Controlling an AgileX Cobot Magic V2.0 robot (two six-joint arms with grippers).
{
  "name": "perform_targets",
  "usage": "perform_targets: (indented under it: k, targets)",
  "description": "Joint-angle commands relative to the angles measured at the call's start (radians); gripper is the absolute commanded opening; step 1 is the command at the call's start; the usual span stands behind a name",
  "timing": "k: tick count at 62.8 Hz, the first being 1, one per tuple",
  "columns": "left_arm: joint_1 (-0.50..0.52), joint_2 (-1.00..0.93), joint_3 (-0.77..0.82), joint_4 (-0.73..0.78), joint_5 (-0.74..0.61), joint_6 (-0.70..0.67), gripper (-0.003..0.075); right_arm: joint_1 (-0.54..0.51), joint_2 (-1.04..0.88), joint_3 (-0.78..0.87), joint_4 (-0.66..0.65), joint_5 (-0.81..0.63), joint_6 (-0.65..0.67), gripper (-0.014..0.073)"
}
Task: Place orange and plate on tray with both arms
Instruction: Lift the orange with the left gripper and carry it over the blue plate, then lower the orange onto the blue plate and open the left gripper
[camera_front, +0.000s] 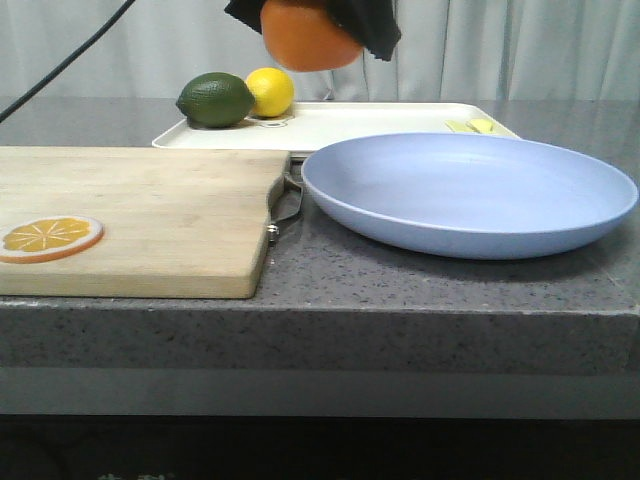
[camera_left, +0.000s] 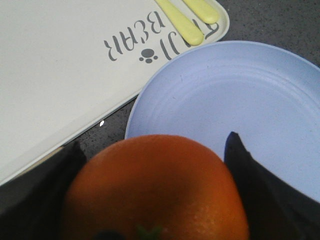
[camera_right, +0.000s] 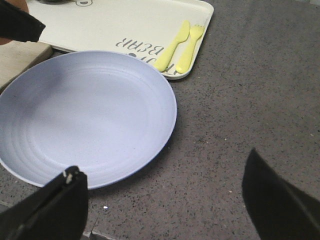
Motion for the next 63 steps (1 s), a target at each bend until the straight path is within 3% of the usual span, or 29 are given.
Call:
perform_targets:
  k: [1,28,63]
  targets:
    - [-0.008,-0.058,-0.038,-0.024,-0.082,0.0,0.0338,0.003,0.009,-0.029,0.0,-0.068,-0.007,0.0632]
    - [-0.11,0.025,-0.044,-0.044,-0.233,0.0,0.034,0.003,0.009,-0.029,0.0,-0.068,-0.007,0.0632]
    - [-0.179,0.182,-0.096,-0.021,-0.307,0.0,0.035,0.003,0.009,-0.029,0.0,-0.068,-0.007,0.0632]
